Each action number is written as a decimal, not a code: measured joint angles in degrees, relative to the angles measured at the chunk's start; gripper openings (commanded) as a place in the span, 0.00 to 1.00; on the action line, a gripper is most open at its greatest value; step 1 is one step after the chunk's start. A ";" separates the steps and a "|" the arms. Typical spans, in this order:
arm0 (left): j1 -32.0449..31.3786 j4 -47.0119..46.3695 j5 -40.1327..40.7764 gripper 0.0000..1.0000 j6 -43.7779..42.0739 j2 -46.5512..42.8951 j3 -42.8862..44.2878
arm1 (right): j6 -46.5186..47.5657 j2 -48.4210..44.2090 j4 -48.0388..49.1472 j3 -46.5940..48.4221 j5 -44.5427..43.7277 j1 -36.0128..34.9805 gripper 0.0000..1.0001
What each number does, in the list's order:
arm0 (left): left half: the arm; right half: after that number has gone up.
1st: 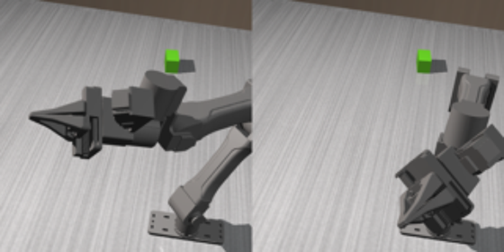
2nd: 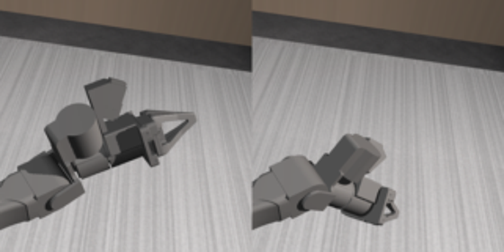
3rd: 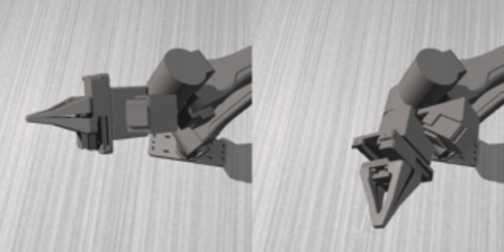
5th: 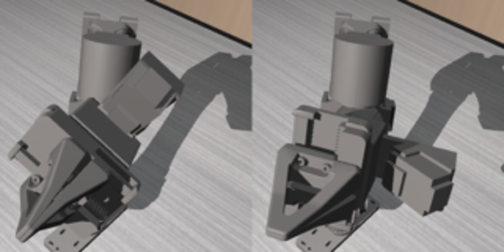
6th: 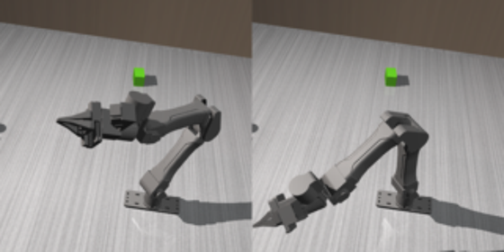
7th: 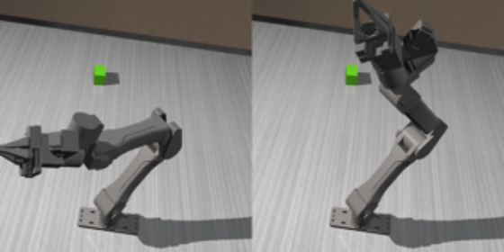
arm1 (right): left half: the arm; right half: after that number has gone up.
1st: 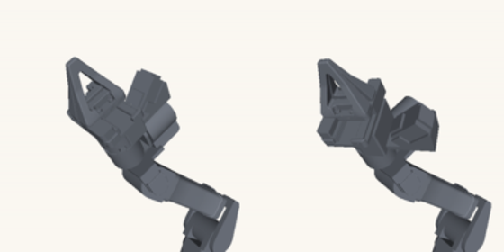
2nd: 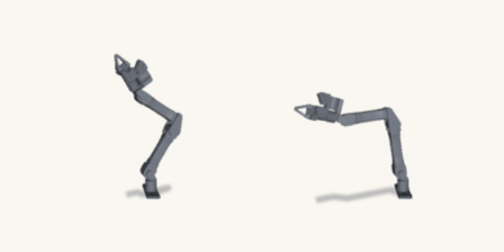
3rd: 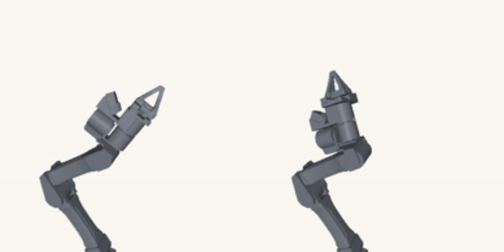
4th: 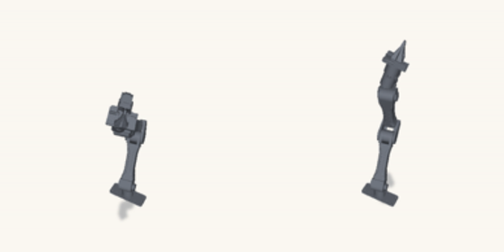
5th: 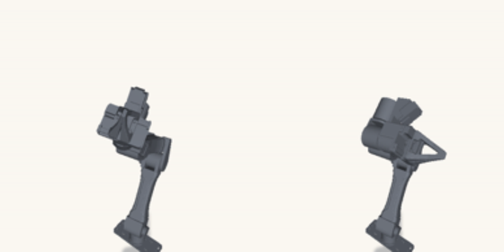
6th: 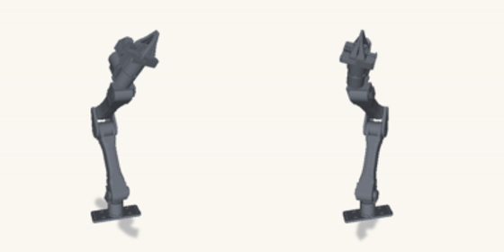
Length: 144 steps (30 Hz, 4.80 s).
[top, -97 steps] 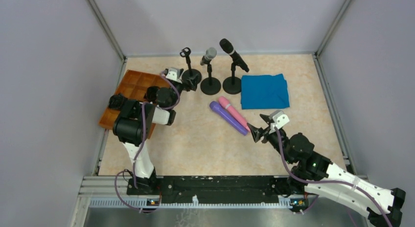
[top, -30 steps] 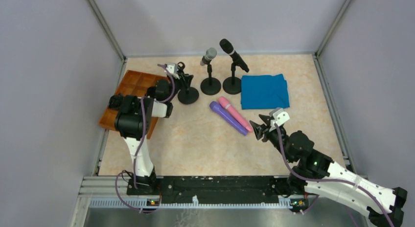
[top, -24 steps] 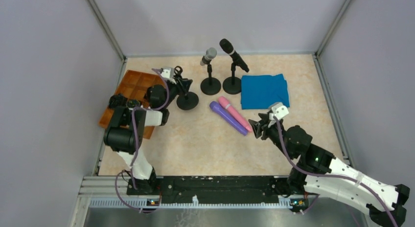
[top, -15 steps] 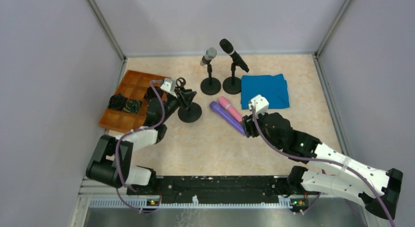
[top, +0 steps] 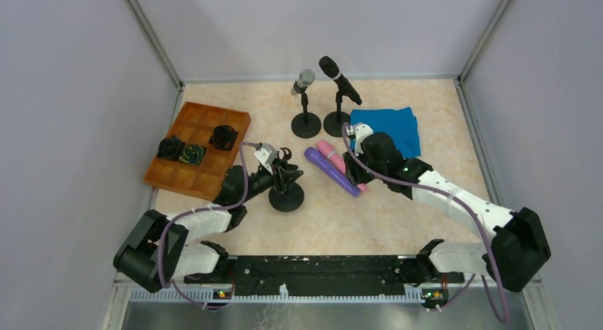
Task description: Attach the microphones to the stand
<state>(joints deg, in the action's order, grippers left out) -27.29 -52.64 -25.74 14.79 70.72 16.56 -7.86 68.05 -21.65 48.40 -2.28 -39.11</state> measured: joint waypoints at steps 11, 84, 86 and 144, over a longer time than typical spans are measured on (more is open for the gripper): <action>-4.11 -14.27 -3.21 0.00 -1.25 10.14 -0.52 | 1.33 14.58 5.40 6.82 1.75 4.94 0.55; -8.50 36.63 34.82 0.99 -8.59 -31.43 21.55 | 5.66 2.45 23.74 7.78 0.57 8.39 0.00; -8.50 37.59 33.62 0.99 -9.68 -28.83 26.34 | 2.23 -3.89 28.37 4.63 0.96 9.20 0.00; -23.28 19.34 -1.92 0.00 -0.02 3.43 38.40 | -31.91 -10.84 86.82 -9.01 31.95 10.91 0.36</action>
<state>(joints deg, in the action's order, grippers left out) -50.57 -33.30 -27.66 14.76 74.15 54.96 -39.77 57.21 65.17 39.40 29.67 -28.21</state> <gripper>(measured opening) 0.433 0.364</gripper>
